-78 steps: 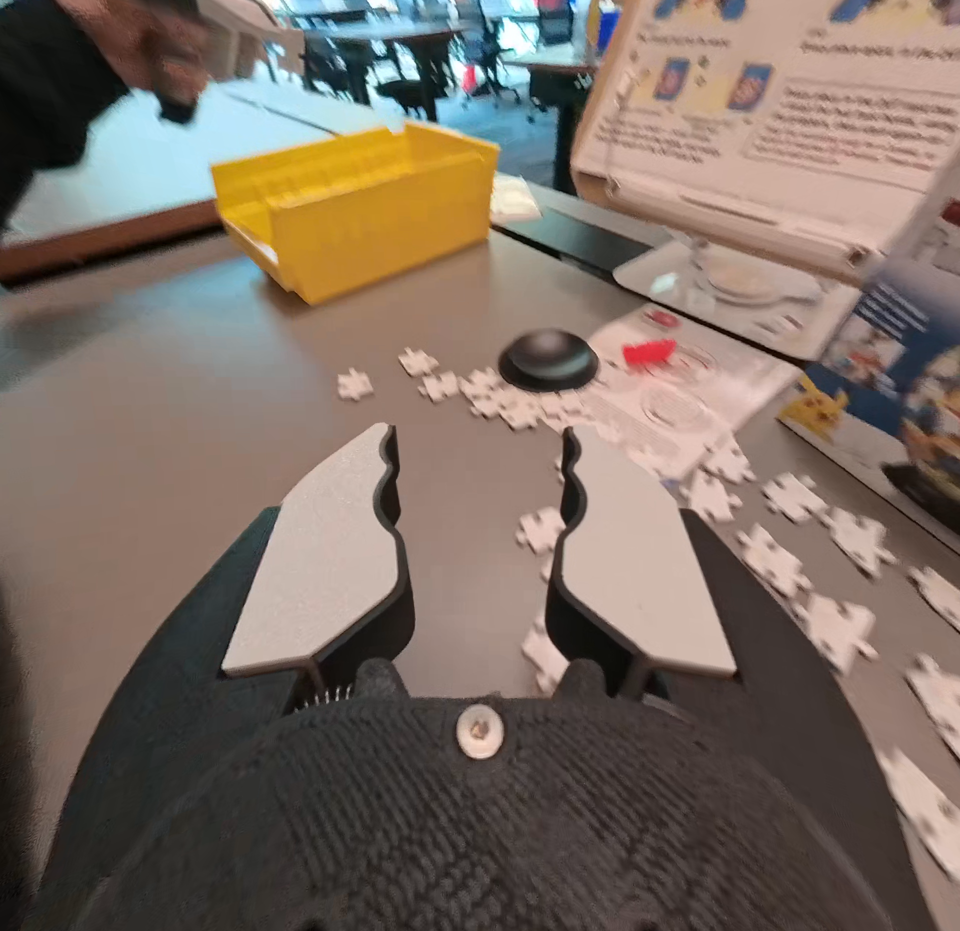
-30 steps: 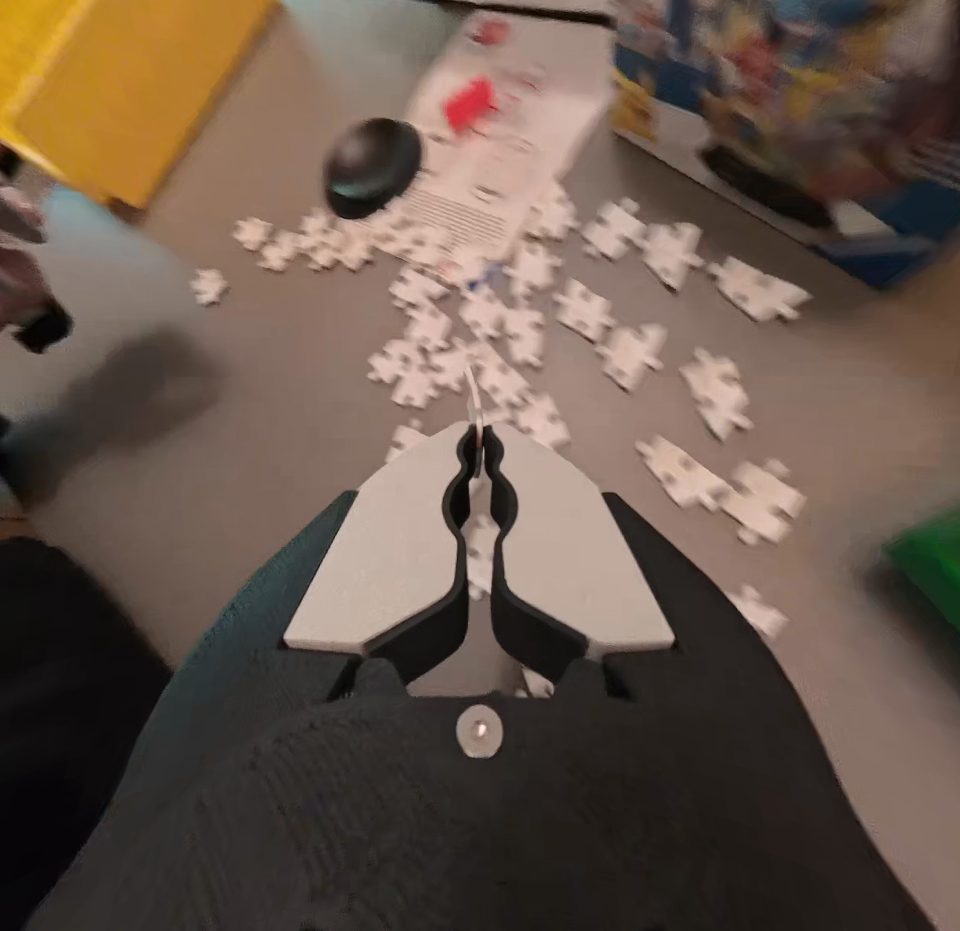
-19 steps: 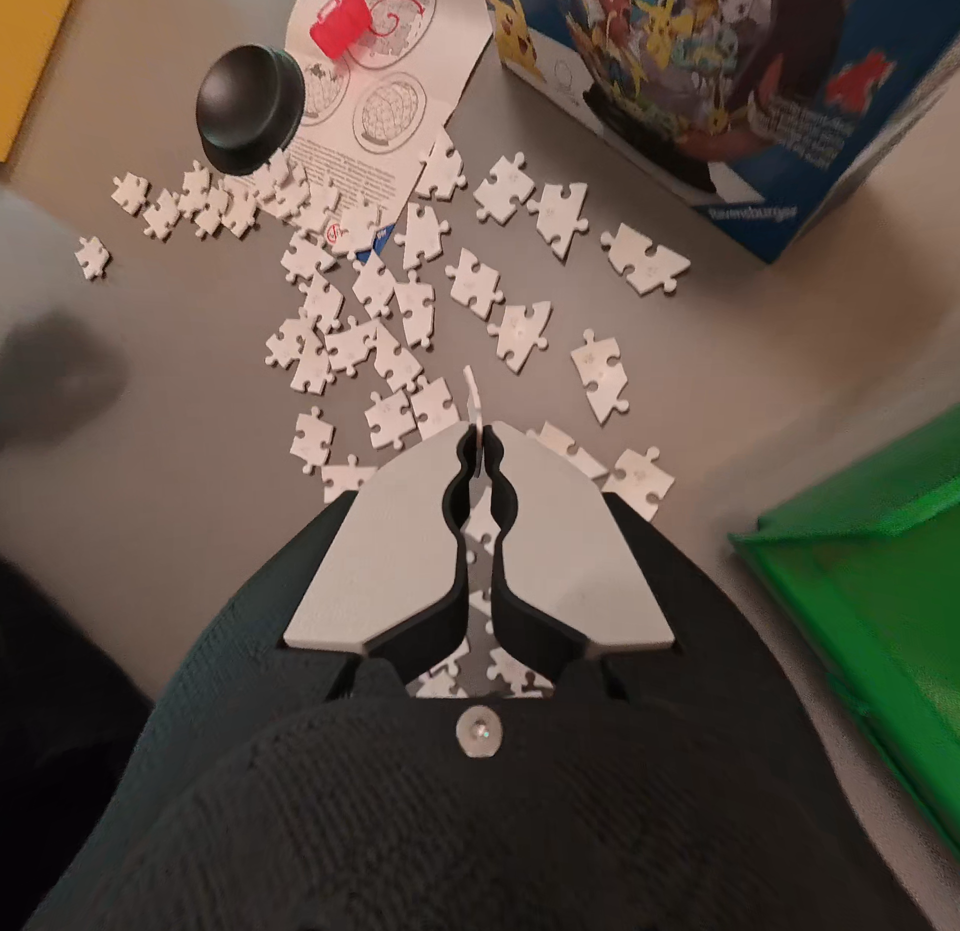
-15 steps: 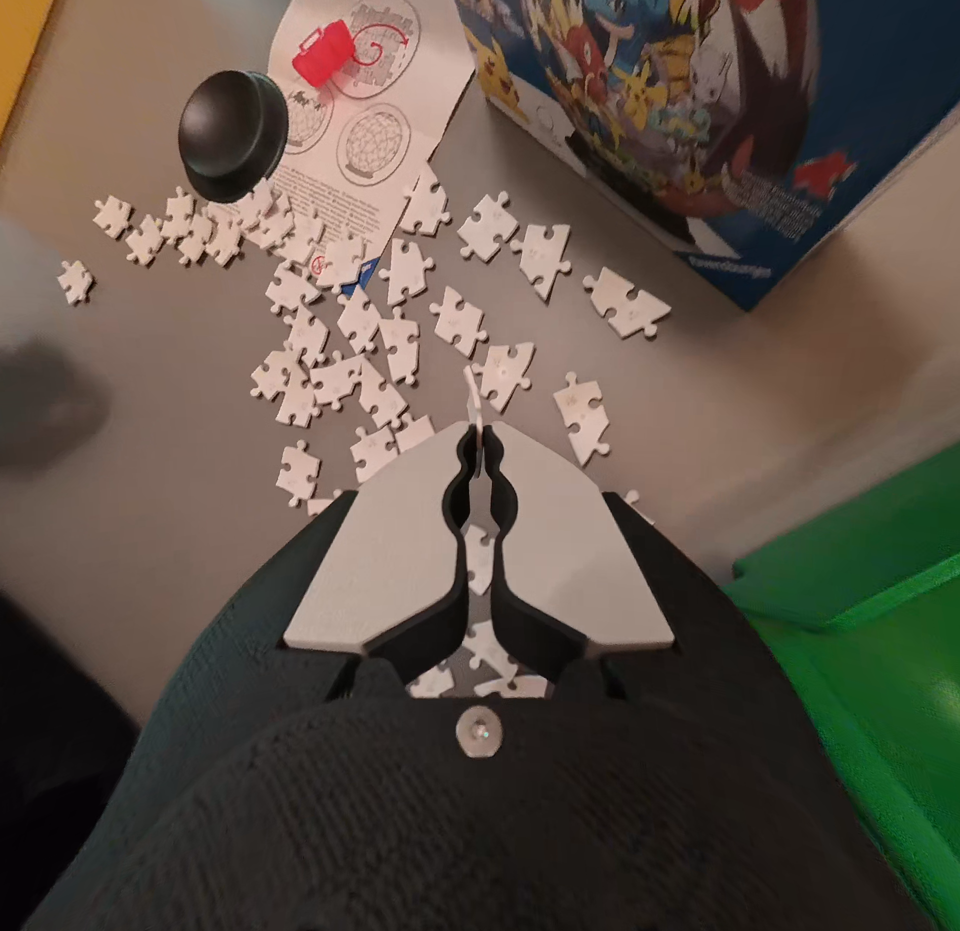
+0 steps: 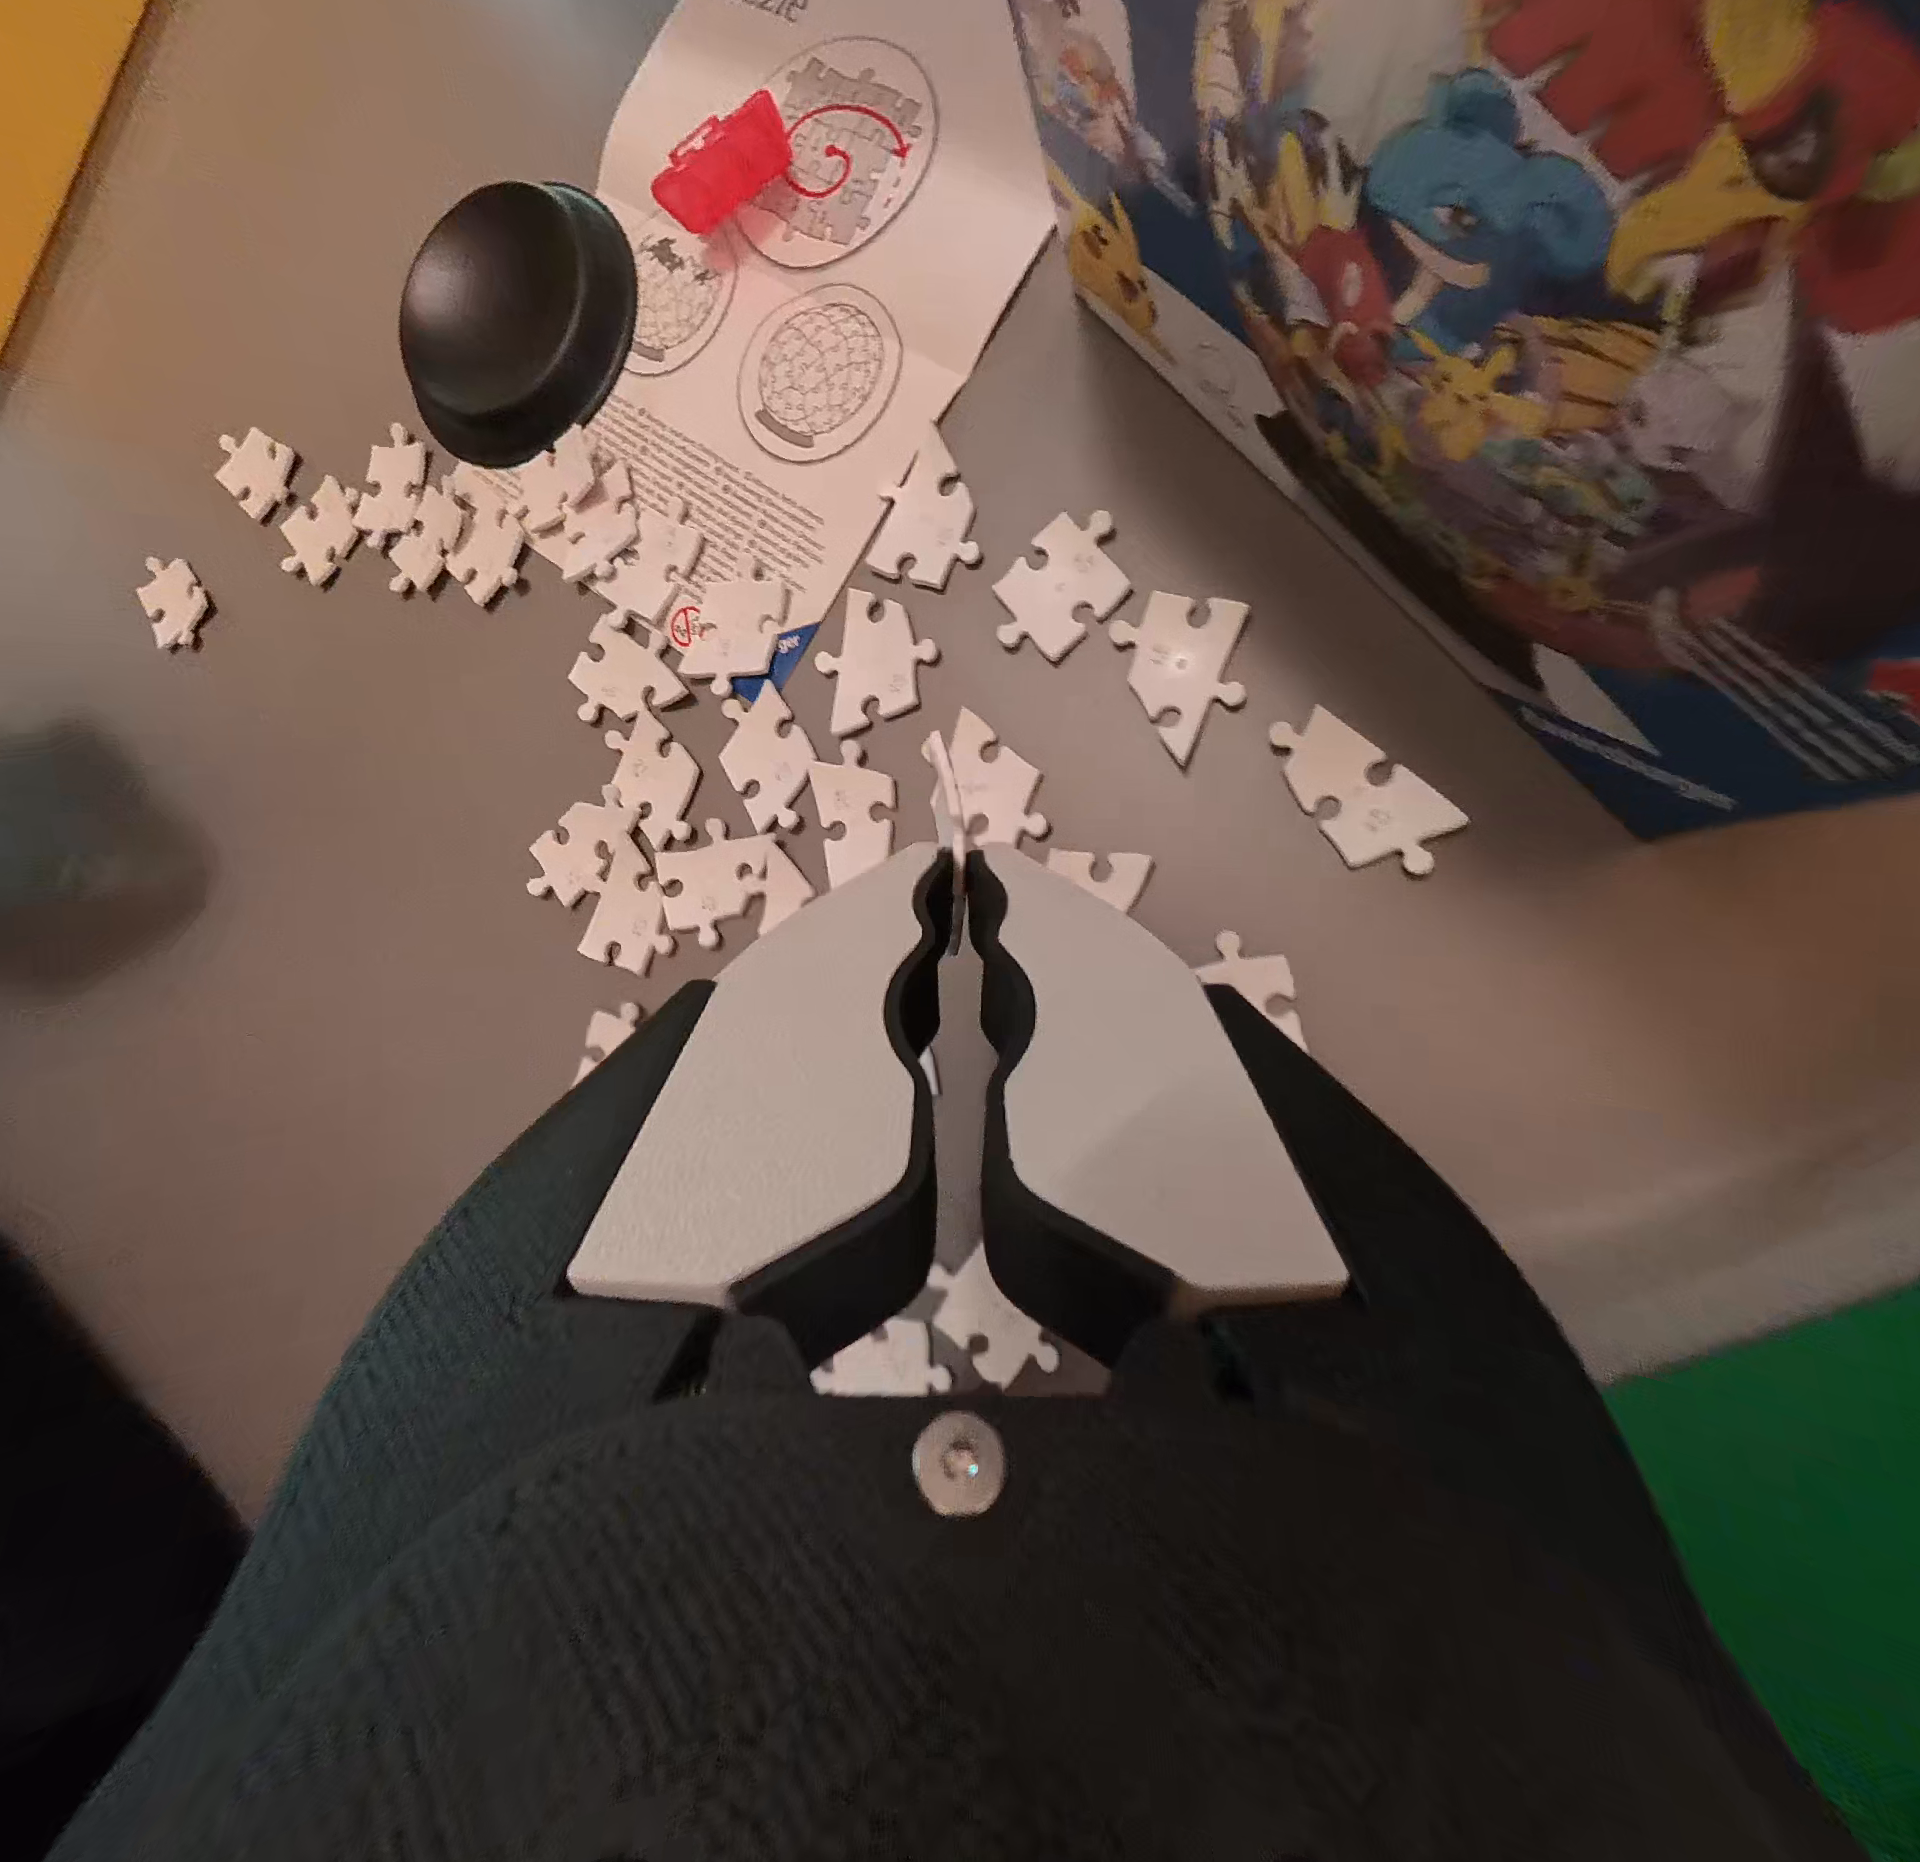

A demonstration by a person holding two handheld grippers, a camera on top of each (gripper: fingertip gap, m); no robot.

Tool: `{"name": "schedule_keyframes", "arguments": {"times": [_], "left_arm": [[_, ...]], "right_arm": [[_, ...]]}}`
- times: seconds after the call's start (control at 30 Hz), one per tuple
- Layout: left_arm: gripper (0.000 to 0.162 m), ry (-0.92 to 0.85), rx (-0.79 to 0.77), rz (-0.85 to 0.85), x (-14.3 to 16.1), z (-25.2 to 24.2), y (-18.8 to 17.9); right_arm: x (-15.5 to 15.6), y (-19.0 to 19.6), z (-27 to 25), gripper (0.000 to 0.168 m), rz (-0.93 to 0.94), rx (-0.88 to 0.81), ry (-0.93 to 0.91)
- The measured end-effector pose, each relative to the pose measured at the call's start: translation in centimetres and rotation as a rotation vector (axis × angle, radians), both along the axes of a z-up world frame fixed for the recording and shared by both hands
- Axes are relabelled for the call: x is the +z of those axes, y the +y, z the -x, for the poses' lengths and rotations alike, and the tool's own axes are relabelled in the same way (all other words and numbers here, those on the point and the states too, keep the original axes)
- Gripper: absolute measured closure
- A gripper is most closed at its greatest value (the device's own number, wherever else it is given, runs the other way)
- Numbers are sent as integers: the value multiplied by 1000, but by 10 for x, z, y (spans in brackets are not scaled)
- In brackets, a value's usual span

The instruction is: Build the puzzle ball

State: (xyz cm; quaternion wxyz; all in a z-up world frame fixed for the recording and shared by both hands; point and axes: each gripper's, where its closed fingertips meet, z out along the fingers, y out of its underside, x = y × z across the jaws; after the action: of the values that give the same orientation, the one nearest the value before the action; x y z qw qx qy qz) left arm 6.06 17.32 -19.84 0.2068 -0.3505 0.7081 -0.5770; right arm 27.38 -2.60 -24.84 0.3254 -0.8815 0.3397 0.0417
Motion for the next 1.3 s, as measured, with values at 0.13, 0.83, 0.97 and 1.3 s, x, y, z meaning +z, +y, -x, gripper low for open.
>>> {"name": "schedule_keyframes", "arguments": {"times": [0.13, 0.83, 0.97, 1.3], "left_arm": [[161, 3, -3, -26, -4, 2, 0], [161, 29, 3, -25, -15, 5, 6], [161, 44, -3, 9, -17, 3, 5], [161, 43, -29, -23, -20, 4, -1]], "right_arm": [[-2, 23, -5, 166, -45, 10, 19], [-23, 46, -15, 166, 6, 49, 95], [-25, 35, -18, 166, 29, 41, 95], [-20, 26, -17, 166, 19, 54, 100]]}}
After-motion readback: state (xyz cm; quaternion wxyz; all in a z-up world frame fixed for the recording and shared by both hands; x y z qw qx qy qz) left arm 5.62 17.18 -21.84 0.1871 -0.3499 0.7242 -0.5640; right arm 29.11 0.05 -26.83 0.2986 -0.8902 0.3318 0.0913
